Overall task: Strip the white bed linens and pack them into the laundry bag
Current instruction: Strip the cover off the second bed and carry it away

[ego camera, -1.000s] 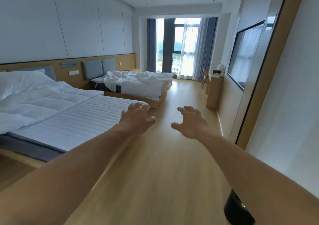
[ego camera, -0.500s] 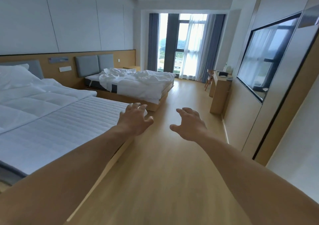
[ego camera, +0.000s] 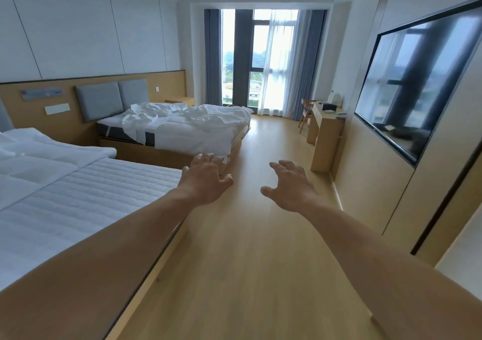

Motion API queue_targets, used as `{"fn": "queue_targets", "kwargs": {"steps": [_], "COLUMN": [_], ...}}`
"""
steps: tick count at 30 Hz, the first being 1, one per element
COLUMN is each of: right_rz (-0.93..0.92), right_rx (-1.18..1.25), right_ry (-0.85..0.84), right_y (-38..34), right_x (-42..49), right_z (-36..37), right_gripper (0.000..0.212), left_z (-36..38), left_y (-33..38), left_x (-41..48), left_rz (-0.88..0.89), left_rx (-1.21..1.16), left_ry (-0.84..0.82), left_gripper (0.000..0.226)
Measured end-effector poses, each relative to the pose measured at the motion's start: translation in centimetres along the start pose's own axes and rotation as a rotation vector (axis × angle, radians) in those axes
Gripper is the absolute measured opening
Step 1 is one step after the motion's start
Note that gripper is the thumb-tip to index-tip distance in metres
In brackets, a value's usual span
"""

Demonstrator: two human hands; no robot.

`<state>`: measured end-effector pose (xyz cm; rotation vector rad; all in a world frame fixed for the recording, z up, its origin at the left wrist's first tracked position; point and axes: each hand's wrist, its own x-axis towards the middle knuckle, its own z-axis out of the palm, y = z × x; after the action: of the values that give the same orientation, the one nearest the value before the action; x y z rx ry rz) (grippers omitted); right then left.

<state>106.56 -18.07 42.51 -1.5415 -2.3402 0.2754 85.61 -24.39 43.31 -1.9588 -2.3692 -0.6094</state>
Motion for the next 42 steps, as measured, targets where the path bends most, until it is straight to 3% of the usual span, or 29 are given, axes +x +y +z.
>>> {"fn": "queue_targets", "kwargs": {"steps": [11, 15, 30, 42], "right_rz": [-0.097, -0.104, -0.069, -0.109], "right_rx": [0.026, 0.026, -0.023, 0.005], "right_ry": [0.012, -0.029, 0.002, -0.055], "right_y": [7.9, 9.8, 11.4, 14.3], "right_x": [22.1, 28.9, 59.7, 84.1], "right_z": [-0.1, 1.3, 6.2, 11.6], "right_gripper": [0.077, 0.075, 0.081, 0.081], "left_z": [5.0, 7.3, 13.6, 20.1], "left_y": [1.8, 1.7, -5.3, -9.8], "left_x": [20.4, 26.6, 57.3, 79.7], "left_rz": [-0.077, -0.103, -0.066, -0.133], "left_rx": [0.061, 0.065, 0.028, 0.043], "left_ry": [0.064, 0.016, 0.012, -0.027], "left_gripper": [0.063, 0.064, 0.067, 0.066]}}
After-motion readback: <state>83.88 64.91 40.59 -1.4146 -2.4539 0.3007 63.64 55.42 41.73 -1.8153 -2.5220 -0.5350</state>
